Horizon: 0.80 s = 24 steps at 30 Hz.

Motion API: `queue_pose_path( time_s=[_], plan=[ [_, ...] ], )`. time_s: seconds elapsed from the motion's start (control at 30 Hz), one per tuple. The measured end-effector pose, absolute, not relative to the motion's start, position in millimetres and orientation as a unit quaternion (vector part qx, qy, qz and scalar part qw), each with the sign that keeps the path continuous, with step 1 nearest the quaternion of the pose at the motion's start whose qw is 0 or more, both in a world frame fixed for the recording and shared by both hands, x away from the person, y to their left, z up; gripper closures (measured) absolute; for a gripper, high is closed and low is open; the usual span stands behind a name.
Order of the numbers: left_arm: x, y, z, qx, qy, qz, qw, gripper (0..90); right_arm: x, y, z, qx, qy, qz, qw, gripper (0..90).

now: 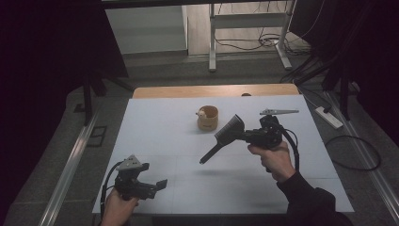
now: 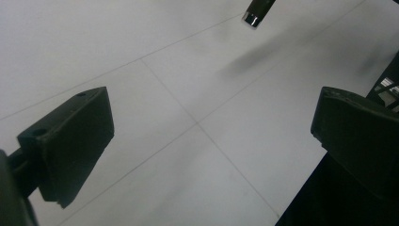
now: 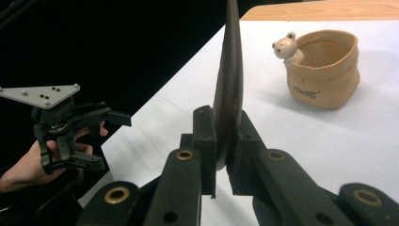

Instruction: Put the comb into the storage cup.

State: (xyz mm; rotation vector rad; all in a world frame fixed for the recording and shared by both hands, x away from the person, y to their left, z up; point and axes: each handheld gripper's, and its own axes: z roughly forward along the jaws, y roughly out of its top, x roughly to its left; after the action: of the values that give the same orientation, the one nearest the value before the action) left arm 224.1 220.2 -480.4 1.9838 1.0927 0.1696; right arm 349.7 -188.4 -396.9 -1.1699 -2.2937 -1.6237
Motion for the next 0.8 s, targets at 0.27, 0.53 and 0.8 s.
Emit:
queue_pose_path(
  time_s=[0.27, 0.53, 0.8],
  plan=[
    [218.8, 226.4, -483.1, 0.790, 0.443, 0.069, 0.418, 0.6, 358.0, -190.9, -395.4, -0.390, -0.747, -0.536, 0.046, 83.9],
    [211.9, 232.0, -483.5, 0.789, 0.450, 0.074, 0.411, 0.6, 367.3, -193.9, -392.5, -0.395, -0.740, -0.543, 0.042, 83.9],
    [207.0, 233.6, -483.8, 0.793, 0.452, 0.086, 0.400, 0.7, 377.6, -198.1, -387.7, -0.404, -0.734, -0.545, 0.032, 83.9]
  ],
)
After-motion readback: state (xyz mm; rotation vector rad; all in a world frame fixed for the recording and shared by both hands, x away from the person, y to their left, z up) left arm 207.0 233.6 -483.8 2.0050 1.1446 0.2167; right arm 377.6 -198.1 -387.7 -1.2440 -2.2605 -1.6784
